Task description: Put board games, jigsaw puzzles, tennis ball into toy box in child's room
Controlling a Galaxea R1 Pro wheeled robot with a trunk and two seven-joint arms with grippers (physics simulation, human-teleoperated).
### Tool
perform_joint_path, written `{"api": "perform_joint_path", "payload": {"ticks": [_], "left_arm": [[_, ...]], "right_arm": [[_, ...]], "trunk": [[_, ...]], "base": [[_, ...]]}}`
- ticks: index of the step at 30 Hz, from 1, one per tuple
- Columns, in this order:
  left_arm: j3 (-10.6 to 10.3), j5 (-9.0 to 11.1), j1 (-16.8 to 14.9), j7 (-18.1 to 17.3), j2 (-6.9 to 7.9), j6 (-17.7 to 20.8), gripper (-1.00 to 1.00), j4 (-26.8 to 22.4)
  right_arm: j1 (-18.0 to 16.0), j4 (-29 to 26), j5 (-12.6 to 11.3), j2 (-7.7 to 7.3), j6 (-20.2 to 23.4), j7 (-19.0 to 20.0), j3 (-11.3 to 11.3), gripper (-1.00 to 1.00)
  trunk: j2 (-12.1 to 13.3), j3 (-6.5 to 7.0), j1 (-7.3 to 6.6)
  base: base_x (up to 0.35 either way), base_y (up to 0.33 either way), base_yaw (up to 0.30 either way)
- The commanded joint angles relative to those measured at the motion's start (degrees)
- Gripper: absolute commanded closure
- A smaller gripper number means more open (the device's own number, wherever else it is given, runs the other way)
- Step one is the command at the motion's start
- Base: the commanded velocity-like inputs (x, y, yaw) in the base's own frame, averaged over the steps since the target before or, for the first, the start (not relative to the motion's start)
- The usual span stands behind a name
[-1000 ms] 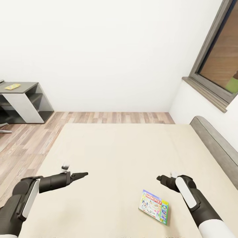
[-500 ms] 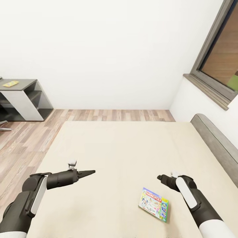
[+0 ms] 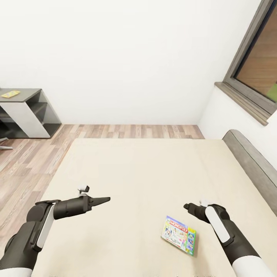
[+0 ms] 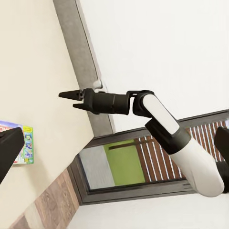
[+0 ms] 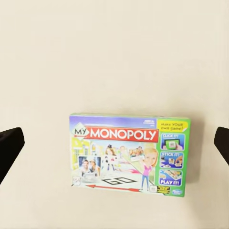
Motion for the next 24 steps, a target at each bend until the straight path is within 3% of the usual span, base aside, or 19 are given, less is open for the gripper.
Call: {"api": "perform_joint_path", "payload": {"ticks": [1,24], "left_arm": [[0.0,0.1,-0.1,-0.1,-0.01,0.5,-1.0,0.0],[0.0,-0.2,-0.1,-0.2,0.06,0.1,-1.0,0.0]], "right_arm": [[0.0,-0.1,-0.6,-0.05,0.1,-0.6,0.2,-1.0],[0.1,0.0,-1.2,-1.07,0.1,0.3,-0.6,-1.0]], "trunk": [[-0.1,-0.19,0.03],[-0.1,-2.37,0.03]], "base": [[0.0,0.0,0.0],[0.0,0.0,0.0]]}}
